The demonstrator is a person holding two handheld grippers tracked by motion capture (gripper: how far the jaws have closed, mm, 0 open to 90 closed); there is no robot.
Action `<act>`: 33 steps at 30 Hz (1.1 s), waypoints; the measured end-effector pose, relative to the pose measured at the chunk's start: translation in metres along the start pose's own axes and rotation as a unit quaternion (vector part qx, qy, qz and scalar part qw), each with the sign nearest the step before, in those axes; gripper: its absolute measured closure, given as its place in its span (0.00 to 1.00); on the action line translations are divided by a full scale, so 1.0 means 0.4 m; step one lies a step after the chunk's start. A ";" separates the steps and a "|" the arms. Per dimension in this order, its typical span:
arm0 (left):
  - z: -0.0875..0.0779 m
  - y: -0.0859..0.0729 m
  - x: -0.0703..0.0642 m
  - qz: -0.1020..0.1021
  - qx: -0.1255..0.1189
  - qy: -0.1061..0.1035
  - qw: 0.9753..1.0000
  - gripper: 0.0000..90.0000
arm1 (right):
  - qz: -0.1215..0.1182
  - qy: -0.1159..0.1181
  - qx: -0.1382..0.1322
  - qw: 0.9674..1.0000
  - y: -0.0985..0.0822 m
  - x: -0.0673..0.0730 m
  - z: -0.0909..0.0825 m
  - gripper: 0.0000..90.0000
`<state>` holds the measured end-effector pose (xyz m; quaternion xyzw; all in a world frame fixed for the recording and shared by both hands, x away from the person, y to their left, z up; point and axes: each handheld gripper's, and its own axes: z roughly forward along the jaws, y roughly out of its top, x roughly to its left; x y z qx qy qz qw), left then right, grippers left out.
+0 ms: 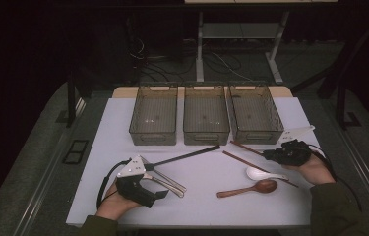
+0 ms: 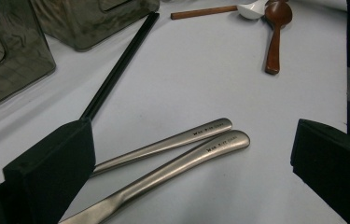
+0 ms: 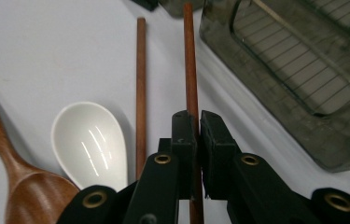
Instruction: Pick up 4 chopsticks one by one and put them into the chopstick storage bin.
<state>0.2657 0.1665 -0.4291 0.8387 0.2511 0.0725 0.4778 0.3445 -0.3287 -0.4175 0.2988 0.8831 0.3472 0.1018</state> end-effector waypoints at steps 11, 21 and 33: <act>-0.002 -0.010 0.009 -0.004 0.006 0.007 1.000 0.00 | 0.006 0.027 -0.058 0.998 0.029 0.019 -0.053 0.94; -0.002 -0.009 0.008 -0.011 0.001 0.002 1.000 0.00 | 0.006 0.034 -0.086 0.996 0.094 0.053 -0.059 0.94; 0.003 -0.008 0.003 -0.001 0.004 0.003 1.000 0.00 | 0.016 0.027 -0.084 0.996 0.180 0.082 -0.014 0.94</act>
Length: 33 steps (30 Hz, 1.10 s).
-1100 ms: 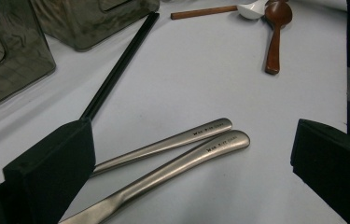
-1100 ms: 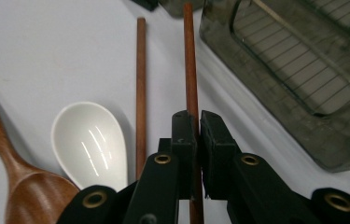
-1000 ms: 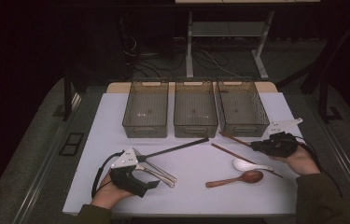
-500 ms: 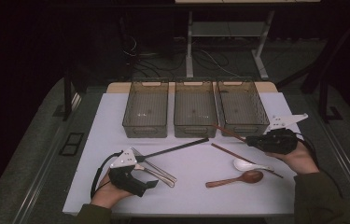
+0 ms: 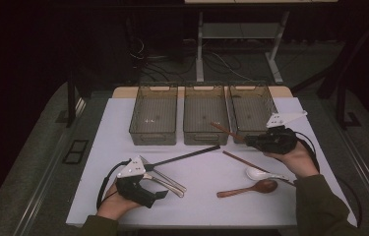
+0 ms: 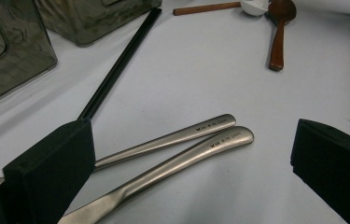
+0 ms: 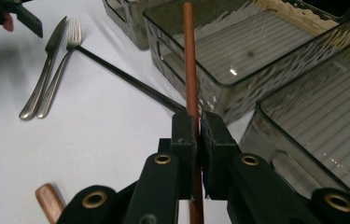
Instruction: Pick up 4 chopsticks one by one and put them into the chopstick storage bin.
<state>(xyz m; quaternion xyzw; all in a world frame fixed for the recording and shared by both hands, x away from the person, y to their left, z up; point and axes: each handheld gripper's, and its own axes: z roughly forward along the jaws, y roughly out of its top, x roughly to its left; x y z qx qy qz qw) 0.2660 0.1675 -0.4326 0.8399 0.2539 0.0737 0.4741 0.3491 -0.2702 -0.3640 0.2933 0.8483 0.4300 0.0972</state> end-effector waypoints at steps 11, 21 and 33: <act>-0.002 0.000 -0.001 -0.005 -0.008 0.001 1.000 0.00 | 0.005 -0.007 0.009 1.000 0.075 0.019 0.056 0.94; -0.003 0.000 0.000 -0.003 -0.008 0.002 1.000 0.00 | 0.000 -0.012 0.014 1.000 0.166 0.046 0.116 0.94; -0.004 0.002 -0.003 0.001 -0.005 0.001 1.000 0.00 | -0.004 -0.016 0.022 1.000 0.261 0.067 0.204 0.94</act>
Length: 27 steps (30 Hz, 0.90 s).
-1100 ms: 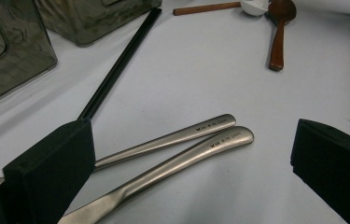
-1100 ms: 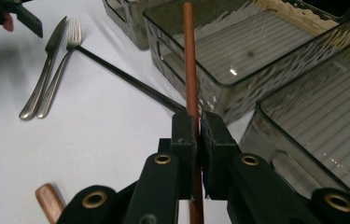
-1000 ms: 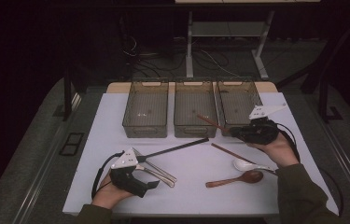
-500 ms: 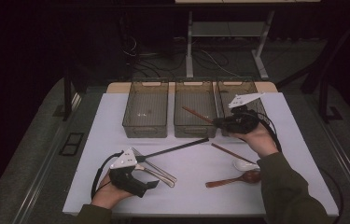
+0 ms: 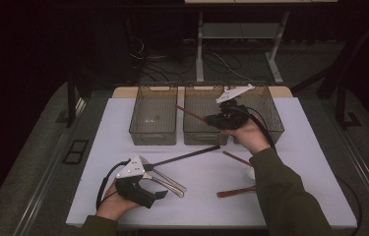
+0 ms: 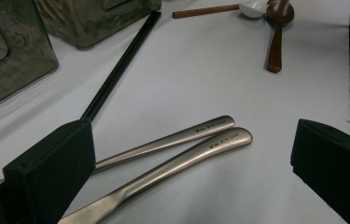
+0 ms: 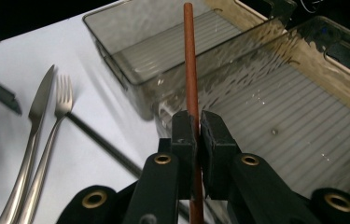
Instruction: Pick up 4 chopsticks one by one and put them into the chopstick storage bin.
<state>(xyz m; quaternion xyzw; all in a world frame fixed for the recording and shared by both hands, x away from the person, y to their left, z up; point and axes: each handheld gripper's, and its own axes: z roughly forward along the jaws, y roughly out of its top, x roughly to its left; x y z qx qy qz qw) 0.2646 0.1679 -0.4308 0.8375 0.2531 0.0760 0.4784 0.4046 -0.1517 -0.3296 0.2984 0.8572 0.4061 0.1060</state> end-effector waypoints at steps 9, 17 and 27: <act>0.004 0.001 -0.002 0.005 0.001 0.000 1.000 0.00 | 0.001 -0.020 0.016 1.000 0.085 0.023 0.083 0.94; 0.012 0.000 0.006 0.013 0.005 -0.001 1.000 0.00 | 0.011 -0.028 0.033 0.999 0.148 0.031 0.171 0.94; 0.007 0.000 0.007 0.009 -0.002 -0.002 1.000 0.00 | 0.024 -0.025 0.051 0.998 0.207 0.034 0.294 0.94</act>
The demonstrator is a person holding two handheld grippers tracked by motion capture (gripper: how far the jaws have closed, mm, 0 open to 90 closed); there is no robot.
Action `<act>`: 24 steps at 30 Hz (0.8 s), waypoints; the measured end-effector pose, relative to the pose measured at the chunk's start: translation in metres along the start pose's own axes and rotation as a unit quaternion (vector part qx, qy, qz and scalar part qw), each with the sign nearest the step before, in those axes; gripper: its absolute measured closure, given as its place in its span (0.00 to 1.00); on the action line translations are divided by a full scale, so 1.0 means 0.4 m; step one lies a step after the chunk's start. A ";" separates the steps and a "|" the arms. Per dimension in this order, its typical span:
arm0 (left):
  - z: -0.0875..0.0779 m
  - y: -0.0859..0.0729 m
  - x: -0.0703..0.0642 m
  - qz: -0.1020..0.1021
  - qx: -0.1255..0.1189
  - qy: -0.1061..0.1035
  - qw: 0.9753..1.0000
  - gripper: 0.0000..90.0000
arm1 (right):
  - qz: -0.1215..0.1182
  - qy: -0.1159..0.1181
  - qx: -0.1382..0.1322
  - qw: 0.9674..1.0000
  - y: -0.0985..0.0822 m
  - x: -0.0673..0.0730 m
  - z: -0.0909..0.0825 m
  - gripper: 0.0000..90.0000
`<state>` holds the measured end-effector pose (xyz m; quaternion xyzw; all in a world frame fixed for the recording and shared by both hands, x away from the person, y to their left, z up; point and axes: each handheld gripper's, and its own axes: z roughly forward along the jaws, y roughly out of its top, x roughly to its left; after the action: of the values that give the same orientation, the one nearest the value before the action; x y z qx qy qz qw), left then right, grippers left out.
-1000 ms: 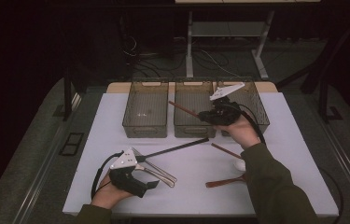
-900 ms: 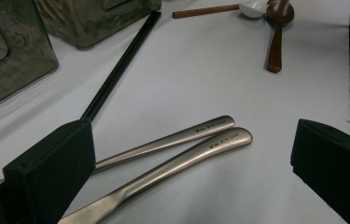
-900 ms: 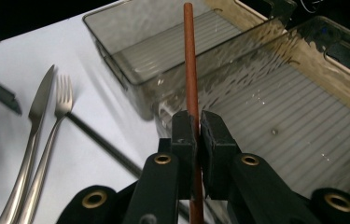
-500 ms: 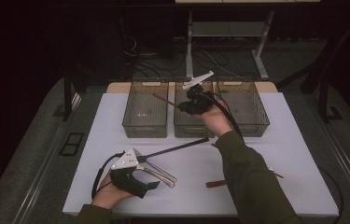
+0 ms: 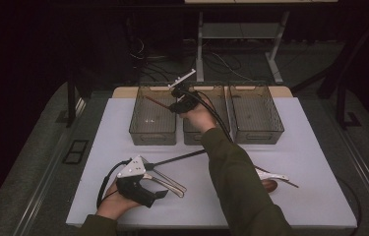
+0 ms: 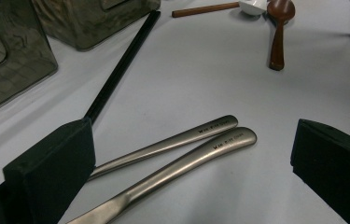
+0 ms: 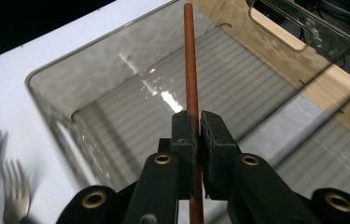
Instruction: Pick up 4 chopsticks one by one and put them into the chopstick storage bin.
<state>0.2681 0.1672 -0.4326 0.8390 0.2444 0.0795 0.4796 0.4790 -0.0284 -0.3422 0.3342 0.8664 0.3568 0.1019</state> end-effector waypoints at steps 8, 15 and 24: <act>-0.004 0.001 0.002 -0.001 -0.005 -0.001 1.000 0.00 | 0.018 -0.009 0.026 0.999 0.044 0.014 0.095 0.94; -0.005 0.002 0.002 -0.002 -0.009 0.000 1.000 0.00 | 0.031 -0.022 0.040 0.998 0.064 0.024 0.149 0.94; -0.005 0.004 0.005 0.002 -0.012 0.001 1.000 0.00 | 0.030 -0.032 0.017 0.999 0.085 0.028 0.133 0.75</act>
<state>0.2696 0.1689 -0.4305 0.8339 0.2420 0.0838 0.4889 0.5101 0.0259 -0.3568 0.3729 0.8581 0.3345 0.1128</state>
